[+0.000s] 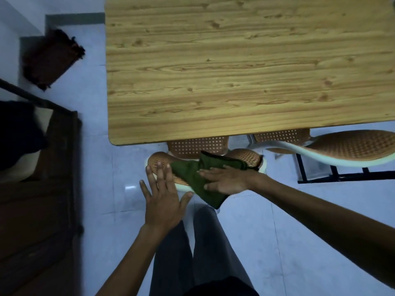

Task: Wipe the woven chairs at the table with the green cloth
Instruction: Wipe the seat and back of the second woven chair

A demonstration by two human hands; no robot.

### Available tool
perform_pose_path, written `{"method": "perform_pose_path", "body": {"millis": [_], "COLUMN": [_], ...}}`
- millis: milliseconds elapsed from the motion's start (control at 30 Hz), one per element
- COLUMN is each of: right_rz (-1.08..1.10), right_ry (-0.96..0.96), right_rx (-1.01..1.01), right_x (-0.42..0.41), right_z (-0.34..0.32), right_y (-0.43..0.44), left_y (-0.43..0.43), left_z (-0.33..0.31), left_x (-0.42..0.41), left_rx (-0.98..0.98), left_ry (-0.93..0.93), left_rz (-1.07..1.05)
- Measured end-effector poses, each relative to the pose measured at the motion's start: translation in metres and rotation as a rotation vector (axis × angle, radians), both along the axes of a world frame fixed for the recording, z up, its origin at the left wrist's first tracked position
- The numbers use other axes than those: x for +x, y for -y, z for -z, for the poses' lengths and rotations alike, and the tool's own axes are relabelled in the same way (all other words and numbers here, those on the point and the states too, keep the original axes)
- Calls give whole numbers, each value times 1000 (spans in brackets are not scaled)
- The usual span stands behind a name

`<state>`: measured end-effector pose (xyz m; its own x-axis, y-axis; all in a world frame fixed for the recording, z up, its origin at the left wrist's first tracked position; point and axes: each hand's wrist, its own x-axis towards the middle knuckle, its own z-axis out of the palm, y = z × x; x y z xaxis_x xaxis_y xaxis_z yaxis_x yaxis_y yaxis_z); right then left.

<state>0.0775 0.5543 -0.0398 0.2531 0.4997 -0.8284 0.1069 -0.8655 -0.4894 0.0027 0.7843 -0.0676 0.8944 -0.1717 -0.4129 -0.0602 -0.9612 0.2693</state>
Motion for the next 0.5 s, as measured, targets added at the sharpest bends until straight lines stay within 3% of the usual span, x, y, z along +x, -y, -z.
{"method": "perform_pose_path", "body": {"millis": [100, 200, 367, 500], "right_rz": [195, 356, 779, 674], "right_ry": [-159, -199, -225, -183], "right_rx": [140, 133, -172, -333], "right_x": [19, 36, 47, 56], "right_z": [15, 43, 58, 19], "right_y": [-33, -73, -23, 27], "left_y": [0, -1, -1, 1], "left_z": [5, 7, 6, 6], "left_x": [-1, -1, 1, 1], "left_rx": [-27, -10, 4, -2], "left_ry": [1, 6, -13, 17], "left_rz": [5, 3, 15, 22]}}
